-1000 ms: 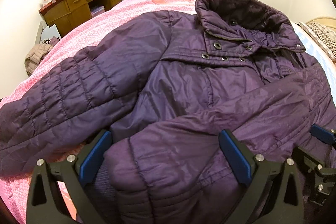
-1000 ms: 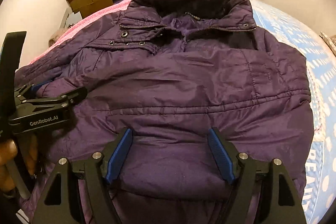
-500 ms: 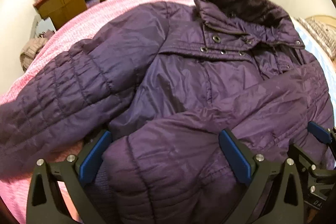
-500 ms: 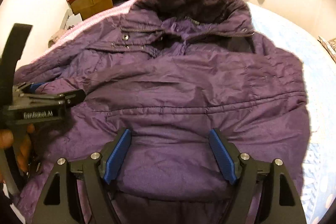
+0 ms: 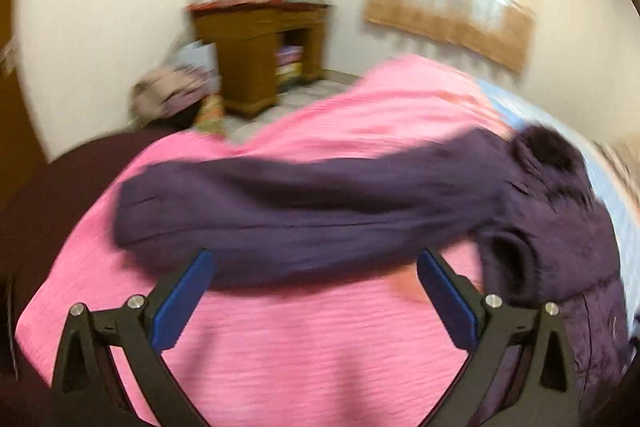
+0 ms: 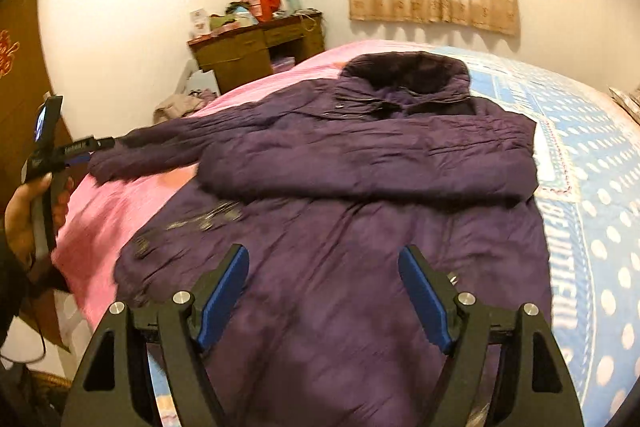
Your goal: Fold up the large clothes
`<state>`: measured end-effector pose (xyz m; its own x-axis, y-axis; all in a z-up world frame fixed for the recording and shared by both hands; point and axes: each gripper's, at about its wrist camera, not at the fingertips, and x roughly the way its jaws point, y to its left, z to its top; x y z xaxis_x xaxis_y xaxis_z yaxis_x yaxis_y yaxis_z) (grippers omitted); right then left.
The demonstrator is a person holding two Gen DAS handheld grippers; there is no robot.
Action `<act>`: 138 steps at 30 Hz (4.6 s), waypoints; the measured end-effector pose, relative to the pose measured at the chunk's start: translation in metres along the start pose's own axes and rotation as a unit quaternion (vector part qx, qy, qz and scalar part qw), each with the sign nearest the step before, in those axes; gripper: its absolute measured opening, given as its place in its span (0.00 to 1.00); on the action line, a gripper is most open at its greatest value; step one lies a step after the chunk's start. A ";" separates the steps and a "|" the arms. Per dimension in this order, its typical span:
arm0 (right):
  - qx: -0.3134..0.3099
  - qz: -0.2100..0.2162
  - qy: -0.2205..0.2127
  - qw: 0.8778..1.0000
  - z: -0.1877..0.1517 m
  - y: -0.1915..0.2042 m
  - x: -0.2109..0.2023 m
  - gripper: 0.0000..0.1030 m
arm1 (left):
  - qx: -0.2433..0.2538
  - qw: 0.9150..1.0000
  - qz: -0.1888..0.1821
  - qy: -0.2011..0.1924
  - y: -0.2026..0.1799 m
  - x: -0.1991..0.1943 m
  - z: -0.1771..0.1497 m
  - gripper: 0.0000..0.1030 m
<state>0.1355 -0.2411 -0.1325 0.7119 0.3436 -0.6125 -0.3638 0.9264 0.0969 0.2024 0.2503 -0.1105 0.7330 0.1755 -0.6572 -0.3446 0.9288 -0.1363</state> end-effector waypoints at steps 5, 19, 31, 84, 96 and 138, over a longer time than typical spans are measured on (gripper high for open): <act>-0.006 0.019 -0.001 1.000 -0.018 0.032 -0.005 0.75 | -0.170 0.984 -0.035 0.031 0.079 0.009 -0.003 1.00; -0.034 0.017 -0.006 0.999 -0.034 0.066 -0.011 0.75 | -0.326 0.939 -0.106 0.028 0.102 0.072 -0.004 1.00; 0.015 0.008 -0.027 1.000 -0.040 0.044 -0.020 0.75 | -0.251 0.961 -0.100 -0.050 0.110 0.044 0.029 0.26; 0.126 -0.061 0.038 0.989 0.092 -0.085 0.100 0.70 | 0.274 0.954 -0.118 -0.033 -0.284 0.090 -0.002 1.00; 0.090 -0.103 0.096 0.986 0.063 -0.101 0.139 0.65 | 0.255 0.955 -0.136 0.070 -0.279 0.126 -0.017 1.00; 0.071 -0.089 0.084 0.990 0.066 -0.113 0.146 0.41 | 0.244 0.960 -0.102 0.089 -0.333 0.142 -0.019 1.00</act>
<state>0.3201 -0.2851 -0.1811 0.6424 0.1525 -0.7511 -0.1446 0.9865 0.0767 0.4099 -0.0399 -0.1720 0.6292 -0.0456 -0.7759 0.1432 0.9880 0.0582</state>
